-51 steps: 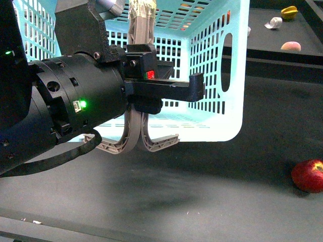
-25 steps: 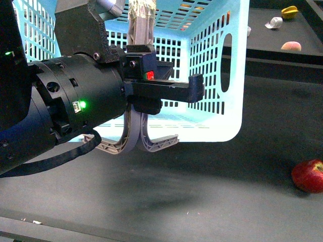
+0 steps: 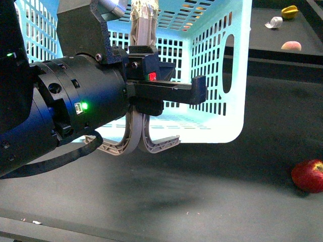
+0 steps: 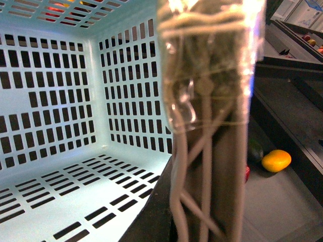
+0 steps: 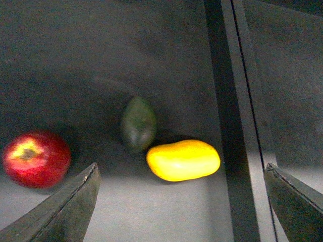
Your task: Pick mango with right arm and hold basket with left
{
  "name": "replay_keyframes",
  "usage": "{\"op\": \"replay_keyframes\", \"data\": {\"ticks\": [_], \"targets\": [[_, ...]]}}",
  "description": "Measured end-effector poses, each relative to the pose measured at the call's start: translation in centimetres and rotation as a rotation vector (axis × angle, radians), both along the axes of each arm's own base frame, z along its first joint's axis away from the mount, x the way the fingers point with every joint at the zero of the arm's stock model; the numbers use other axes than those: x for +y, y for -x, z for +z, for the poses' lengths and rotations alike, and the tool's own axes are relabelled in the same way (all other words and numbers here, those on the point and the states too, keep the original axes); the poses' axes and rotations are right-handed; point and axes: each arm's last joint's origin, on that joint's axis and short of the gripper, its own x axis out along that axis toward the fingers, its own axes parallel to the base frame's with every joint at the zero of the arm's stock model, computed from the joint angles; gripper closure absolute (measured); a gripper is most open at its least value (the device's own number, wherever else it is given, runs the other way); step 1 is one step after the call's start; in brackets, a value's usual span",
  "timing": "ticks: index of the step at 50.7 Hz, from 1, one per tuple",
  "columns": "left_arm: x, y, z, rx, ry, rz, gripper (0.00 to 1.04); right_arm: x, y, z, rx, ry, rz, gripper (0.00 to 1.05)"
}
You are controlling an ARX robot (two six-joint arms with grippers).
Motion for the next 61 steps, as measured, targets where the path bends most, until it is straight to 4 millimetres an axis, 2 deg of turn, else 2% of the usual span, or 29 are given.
{"op": "replay_keyframes", "data": {"ticks": [9,17,31,46,61], "targets": [[0.0,0.0,0.0,0.0,0.0,0.0,1.0,-3.3,-1.0,-5.3,0.148,0.129,0.026,0.08],[0.0,0.0,0.0,0.0,0.0,0.0,1.0,-5.2,-1.6,-8.7,0.25,0.16,0.075,0.08],[0.0,0.0,0.0,0.0,0.0,-0.001,1.0,-6.5,-3.8,-11.3,0.365,0.284,0.203,0.08],[0.0,0.0,0.0,0.0,0.0,0.001,1.0,-5.7,-5.6,-13.5,0.467,0.357,0.384,0.08],[0.0,0.0,0.0,0.0,0.0,0.0,1.0,-6.4,-7.0,-15.0,0.558,0.402,0.466,0.08]]}}
